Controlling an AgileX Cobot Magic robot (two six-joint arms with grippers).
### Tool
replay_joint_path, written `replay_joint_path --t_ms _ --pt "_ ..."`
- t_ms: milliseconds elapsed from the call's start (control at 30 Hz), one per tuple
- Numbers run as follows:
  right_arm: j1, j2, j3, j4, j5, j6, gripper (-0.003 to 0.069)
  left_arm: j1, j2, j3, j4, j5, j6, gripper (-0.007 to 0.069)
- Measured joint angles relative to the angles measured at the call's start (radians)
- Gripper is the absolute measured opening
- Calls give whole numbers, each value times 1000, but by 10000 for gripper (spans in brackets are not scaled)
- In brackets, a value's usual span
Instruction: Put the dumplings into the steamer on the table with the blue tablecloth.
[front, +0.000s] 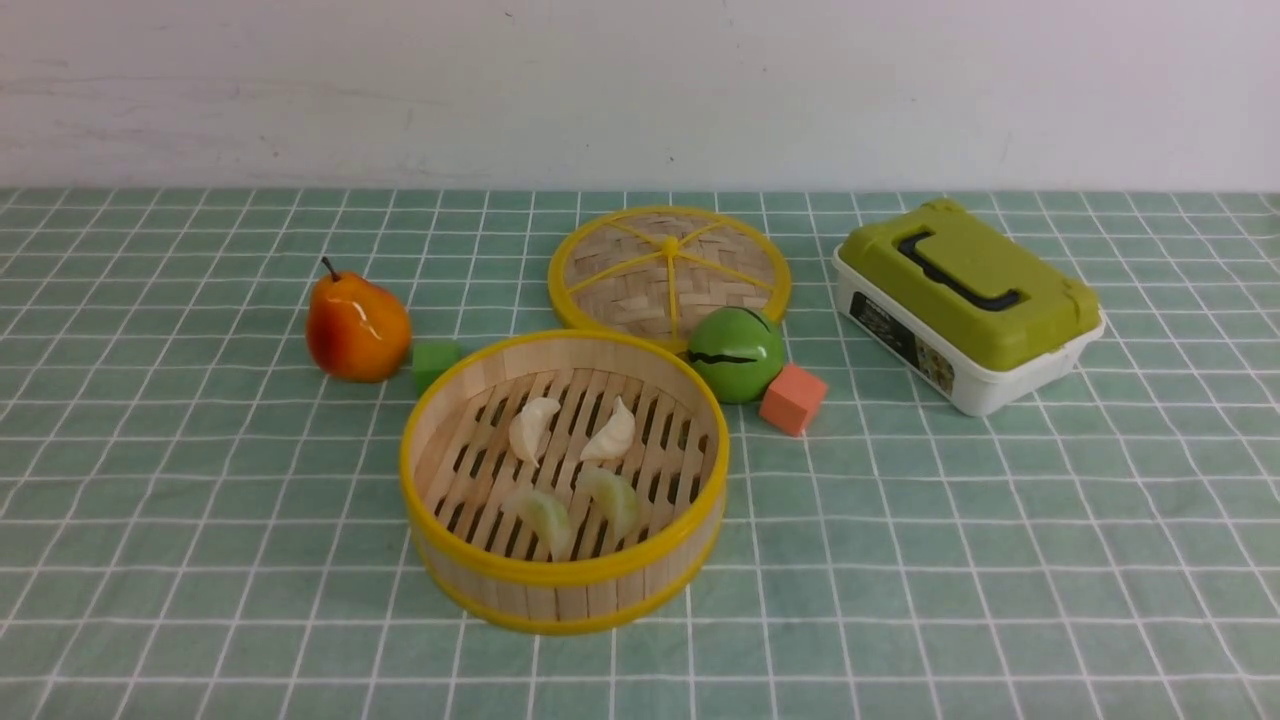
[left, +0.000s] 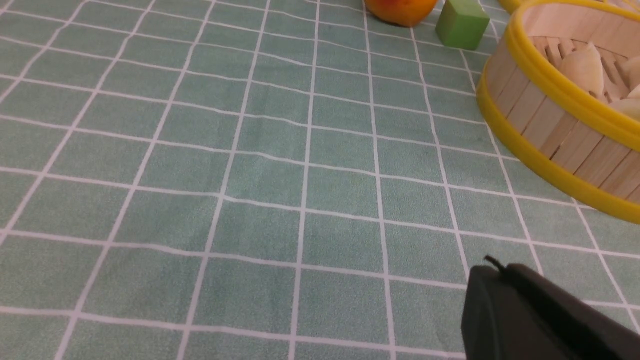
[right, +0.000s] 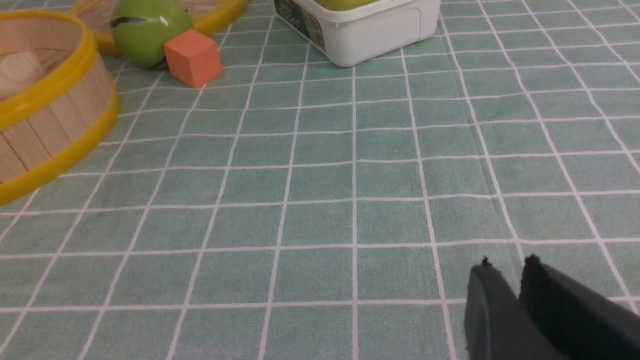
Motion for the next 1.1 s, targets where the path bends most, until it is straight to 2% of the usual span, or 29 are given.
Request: replay_joint_path --t_ms 1100 --pt "0 0 0 0 0 0 138 0 0 0 0 0 2 -14"
